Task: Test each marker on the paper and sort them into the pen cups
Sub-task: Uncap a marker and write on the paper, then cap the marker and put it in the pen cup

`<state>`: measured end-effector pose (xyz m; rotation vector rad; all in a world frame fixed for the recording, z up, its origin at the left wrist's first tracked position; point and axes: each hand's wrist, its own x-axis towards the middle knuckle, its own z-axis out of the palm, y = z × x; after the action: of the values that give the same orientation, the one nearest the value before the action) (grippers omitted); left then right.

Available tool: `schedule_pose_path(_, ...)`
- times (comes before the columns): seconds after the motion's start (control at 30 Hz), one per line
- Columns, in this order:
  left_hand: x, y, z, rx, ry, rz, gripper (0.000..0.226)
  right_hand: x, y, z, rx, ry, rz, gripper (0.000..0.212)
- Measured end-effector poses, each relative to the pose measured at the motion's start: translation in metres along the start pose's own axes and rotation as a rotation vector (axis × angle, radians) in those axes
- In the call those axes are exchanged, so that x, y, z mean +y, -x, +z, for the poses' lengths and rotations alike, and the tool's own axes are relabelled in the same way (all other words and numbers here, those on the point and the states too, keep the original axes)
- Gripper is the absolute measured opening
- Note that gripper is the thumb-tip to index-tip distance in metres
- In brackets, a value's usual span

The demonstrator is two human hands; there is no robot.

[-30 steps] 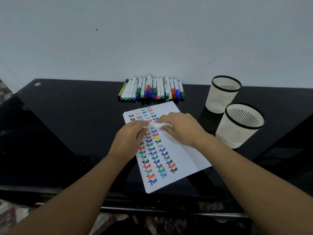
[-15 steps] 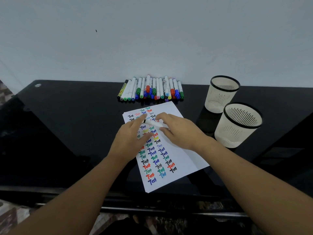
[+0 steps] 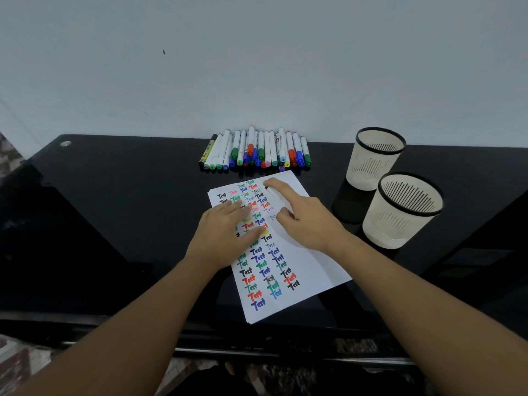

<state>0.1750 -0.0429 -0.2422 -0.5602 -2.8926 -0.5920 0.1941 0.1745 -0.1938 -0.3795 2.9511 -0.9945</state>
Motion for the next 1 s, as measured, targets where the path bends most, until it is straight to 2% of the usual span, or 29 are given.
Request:
schedule_pose_path(0.13,0.003,0.0,-0.002,-0.007,-0.006,-0.006,0.074,0.0,0.002,0.001,0.038,0.005,0.025,0.057)
schedule_pose_path(0.27,0.005,0.0,-0.005,-0.061,0.019,-0.023,0.079,-0.002,0.006,-0.005,0.028,-0.156,0.078,0.059)
schedule_pose_path(0.4,0.012,0.007,-0.012,-0.186,0.009,-0.008,0.09,-0.005,0.011,-0.012,0.059,-0.32,0.144,0.041)
schedule_pose_path(0.5,0.015,0.017,-0.018,-0.311,-0.048,0.004,0.099,-0.003,0.013,-0.017,0.028,-0.404,0.197,0.042)
schedule_pose_path(0.57,0.012,0.023,-0.02,-0.364,-0.088,0.0,0.103,-0.003,0.018,-0.02,0.017,-0.357,0.199,0.044)
schedule_pose_path(0.73,0.006,0.037,-0.011,-0.329,-0.165,0.026,0.101,-0.007,0.029,-0.023,0.094,-0.293,0.211,0.013)
schedule_pose_path(0.87,0.008,0.033,-0.012,-0.331,-0.174,0.011,0.102,-0.015,0.038,-0.033,0.16,-0.233,0.202,0.037)
schedule_pose_path(1.0,0.009,0.036,-0.013,-0.331,-0.163,0.011,0.104,-0.02,0.043,-0.055,0.371,-0.056,0.106,0.035)
